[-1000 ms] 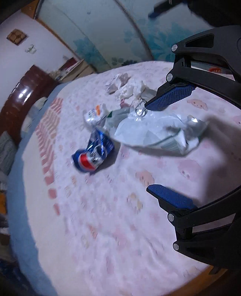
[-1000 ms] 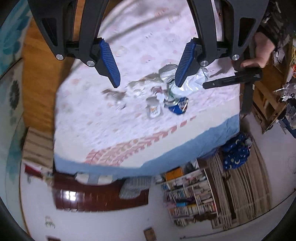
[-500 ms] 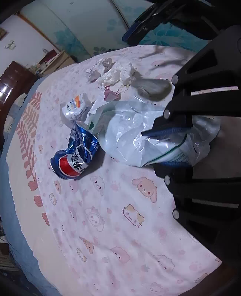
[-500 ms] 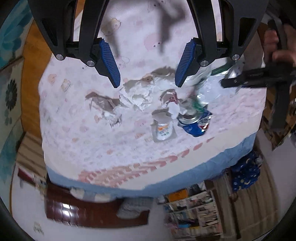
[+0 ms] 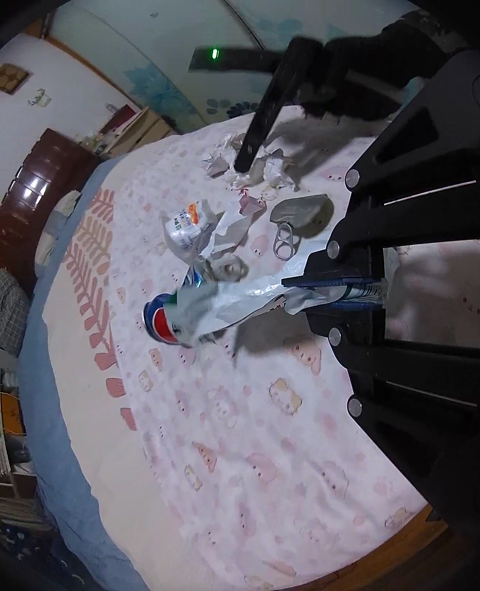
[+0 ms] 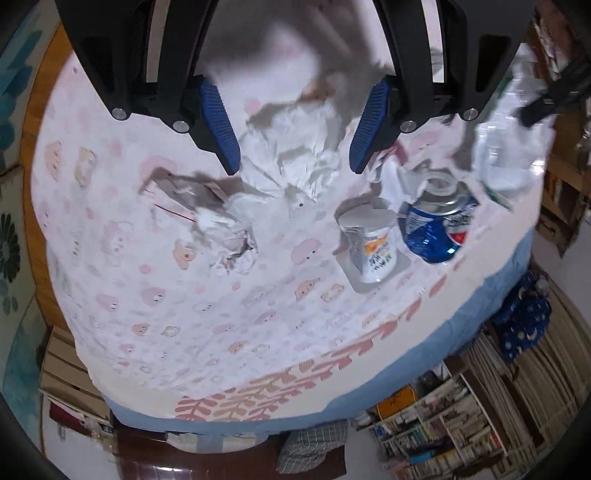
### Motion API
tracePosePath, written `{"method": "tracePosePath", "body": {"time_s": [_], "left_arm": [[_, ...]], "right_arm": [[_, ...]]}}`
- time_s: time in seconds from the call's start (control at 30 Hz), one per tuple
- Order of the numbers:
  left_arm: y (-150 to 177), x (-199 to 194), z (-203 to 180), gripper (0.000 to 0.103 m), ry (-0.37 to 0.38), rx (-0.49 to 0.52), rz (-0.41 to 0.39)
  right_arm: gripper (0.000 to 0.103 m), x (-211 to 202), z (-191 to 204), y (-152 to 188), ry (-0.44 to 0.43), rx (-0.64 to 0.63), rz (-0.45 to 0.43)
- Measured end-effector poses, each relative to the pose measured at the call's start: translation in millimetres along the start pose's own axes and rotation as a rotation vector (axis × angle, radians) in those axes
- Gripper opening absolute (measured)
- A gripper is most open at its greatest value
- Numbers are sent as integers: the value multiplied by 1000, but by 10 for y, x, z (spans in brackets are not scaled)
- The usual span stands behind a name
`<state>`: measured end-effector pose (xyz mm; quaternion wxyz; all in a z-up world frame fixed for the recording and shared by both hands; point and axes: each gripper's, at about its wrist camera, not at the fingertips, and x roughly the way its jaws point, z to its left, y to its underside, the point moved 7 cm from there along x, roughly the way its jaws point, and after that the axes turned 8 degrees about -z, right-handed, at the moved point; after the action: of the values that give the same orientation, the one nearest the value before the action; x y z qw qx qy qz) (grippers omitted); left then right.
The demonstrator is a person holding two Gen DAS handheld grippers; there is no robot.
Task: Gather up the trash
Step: 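Grasp the clear plastic bag with the left gripper while the right gripper grasps white tissue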
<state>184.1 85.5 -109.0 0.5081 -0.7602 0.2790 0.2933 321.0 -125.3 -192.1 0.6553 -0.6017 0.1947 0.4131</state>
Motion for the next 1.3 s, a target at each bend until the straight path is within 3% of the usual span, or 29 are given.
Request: {"method": "tracePosePath", "body": {"time_s": [0.07, 0.1, 0.17, 0.27, 0.5, 0.8, 0.97, 1.13, 1.3], "left_arm": [[-24, -31, 36, 5, -6, -8, -11], [-36, -48, 66, 5, -10, -9, -13], [-55, -60, 93, 5, -15, -18, -17], [-80, -95, 107, 5, -18, -26, -27], [-95, -251, 21, 4, -3, -28, -69], [41, -285, -217, 4, 9, -2, -54], [94, -422, -404, 4, 8, 18, -71], [205, -546, -679, 4, 7, 45, -80], [134, -956, -1240, 4, 74, 109, -141]], "right_arm": [[56, 161, 7, 26, 22, -20, 27], [41, 209, 15, 36, 26, -27, 31], [22, 252, 66, 41, 19, -57, 26], [13, 217, 129, 34, 19, -75, 31], [12, -87, 161, -65, -24, -26, -21], [12, -616, 138, 61, -52, 0, -73], [12, -1113, 169, 247, -68, -44, -106], [12, -1543, 23, 434, -79, 1, -119], [12, -2543, -255, 468, -27, -65, -229]]}}
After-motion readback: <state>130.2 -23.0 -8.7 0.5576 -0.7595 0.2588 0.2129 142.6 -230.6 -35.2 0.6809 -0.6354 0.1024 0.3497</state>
